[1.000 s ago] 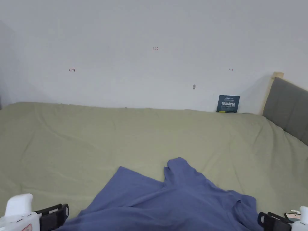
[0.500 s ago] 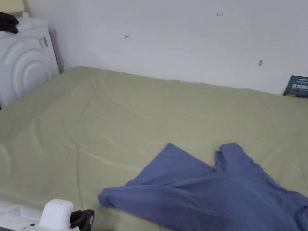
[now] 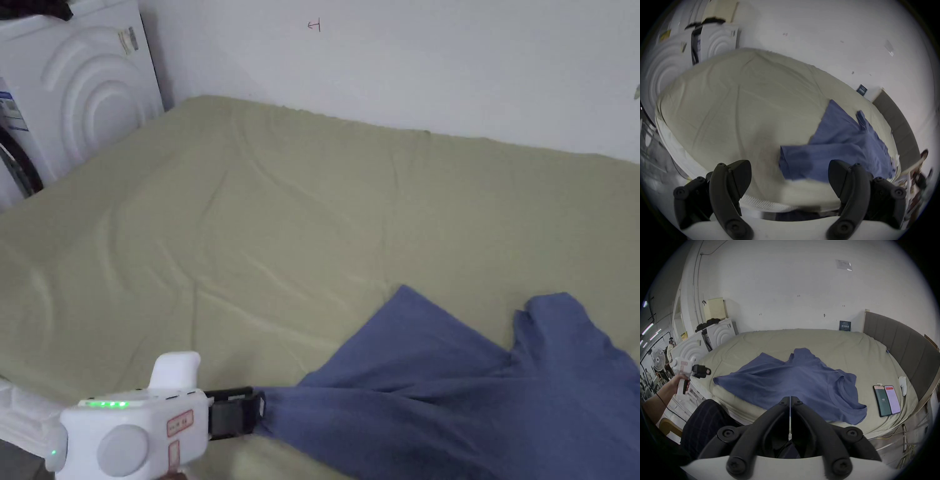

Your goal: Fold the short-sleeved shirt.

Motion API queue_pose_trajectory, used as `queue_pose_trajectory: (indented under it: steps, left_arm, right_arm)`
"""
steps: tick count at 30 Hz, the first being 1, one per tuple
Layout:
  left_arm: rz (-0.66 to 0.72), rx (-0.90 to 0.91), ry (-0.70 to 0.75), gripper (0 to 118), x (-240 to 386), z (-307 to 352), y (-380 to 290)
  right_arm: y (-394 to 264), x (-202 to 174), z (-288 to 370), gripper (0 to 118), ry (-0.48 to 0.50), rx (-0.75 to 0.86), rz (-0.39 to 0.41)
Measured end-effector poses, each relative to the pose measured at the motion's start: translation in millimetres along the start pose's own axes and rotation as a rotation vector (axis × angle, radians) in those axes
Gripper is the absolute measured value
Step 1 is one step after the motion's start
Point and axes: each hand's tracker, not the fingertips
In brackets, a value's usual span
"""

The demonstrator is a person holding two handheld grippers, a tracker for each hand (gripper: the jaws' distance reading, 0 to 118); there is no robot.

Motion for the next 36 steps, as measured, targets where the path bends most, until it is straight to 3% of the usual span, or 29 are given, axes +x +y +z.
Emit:
queue_pose_trajectory:
  steps: [5, 10, 12, 15, 20, 21, 31, 36]
  left_arm:
    - [0.119, -0.123, -0.007, 99, -8.5, -43.2, 29.5]
    - [0.184, -0.224, 0.007, 83, -14.0, -62.6, 33.5]
    - [0.196, -0.235, -0.003, 62, -8.3, -60.0, 29.8]
    - [0.196, -0.282, -0.036, 56, -6.2, -59.3, 21.9]
    - [0.184, -0.282, -0.056, 9, -8.4, -58.5, 16.3]
    - [0.198, -0.258, -0.106, 6, -8.0, -56.5, 15.2]
    - [0.176, -0.146, -0.192, 0, 10.7, -29.4, 9.3]
    - [0.048, -0.095, -0.124, 0, 27.5, -22.7, 2.5]
  right_arm:
    - [-0.7, -0.5, -22.6, 3, 0.001, -0.056, -0.008]
    - [-3.2, 1.2, -34.2, 3, 0.005, -0.083, -0.031]
    - [-3.6, 0.2, -34.6, 3, 0.003, -0.089, -0.033]
    - [-4.1, 1.0, -34.9, 3, 0.007, -0.088, -0.037]
    - [-5.3, 4.0, -34.7, 3, 0.006, -0.084, -0.052]
    - [-5.6, 4.7, -34.7, 3, 0.008, -0.083, -0.057]
    - [5.7, 12.2, -44.5, 3, -0.008, -0.091, -0.049]
    - [43.3, 28.9, -89.3, 3, -0.012, -0.121, 0.007]
